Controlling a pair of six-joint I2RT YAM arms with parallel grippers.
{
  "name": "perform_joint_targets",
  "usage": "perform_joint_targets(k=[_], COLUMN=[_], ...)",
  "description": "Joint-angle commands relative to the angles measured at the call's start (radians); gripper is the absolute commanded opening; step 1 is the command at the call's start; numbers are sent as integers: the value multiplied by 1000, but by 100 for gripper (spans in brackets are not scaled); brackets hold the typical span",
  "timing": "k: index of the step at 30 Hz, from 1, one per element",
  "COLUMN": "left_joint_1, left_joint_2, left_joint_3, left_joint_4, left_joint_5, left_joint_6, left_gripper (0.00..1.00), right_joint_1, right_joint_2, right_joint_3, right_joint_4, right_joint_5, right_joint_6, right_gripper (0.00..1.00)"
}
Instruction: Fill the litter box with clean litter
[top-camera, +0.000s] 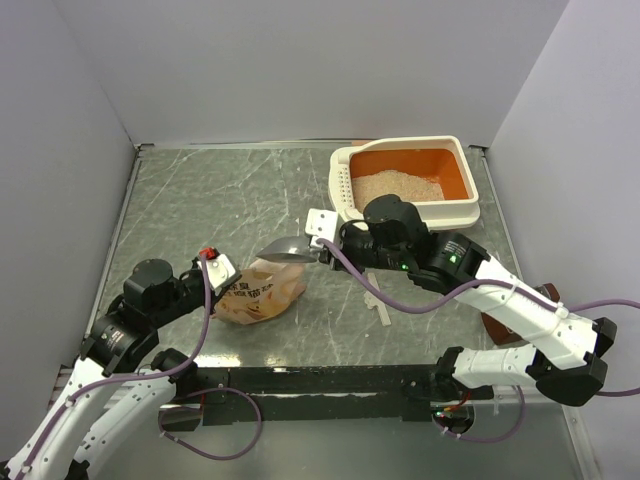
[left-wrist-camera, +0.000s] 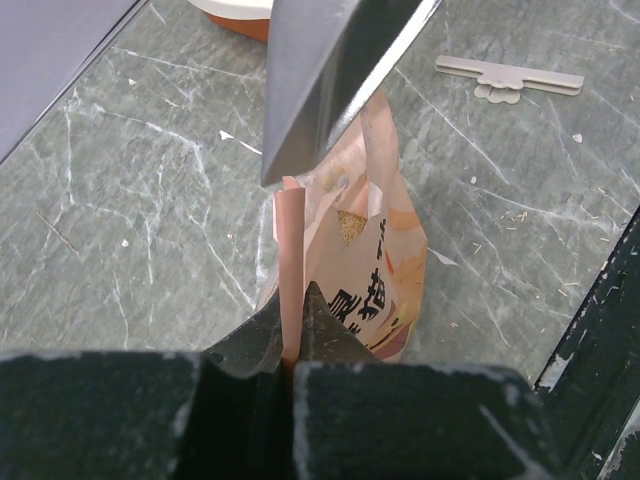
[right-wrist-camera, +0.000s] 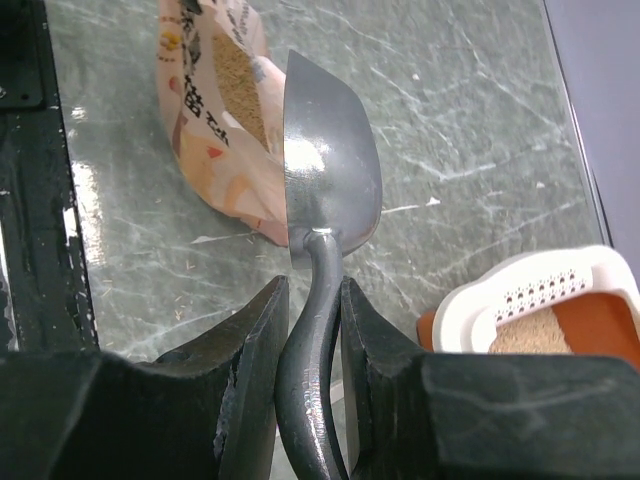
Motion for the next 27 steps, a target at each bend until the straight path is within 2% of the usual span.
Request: perform_joint_targets(k=[1,12,18,27], left_joint_1=[-10,-19,-29,-60], left_joint_2=[-21,-5,0,6], left_joint_3=[2,8,4,4], left_joint_4=[61,67,75,81], left_joint_5=[46,52,57,29], left_joint_6=[-23,-17,-17,-17], left_gripper=[1,1,1,1], right_joint_1=[2,5,8,59], right_joint_2=[-37,58,167,365], right_joint_3=[20,110,260,454], right_joint_4=[40,-40,-150,-359], right_joint_5=[-82,-98,-162,-167], right_joint_6=[-65,-88,-125,-160], right_gripper=[0,0,0,0])
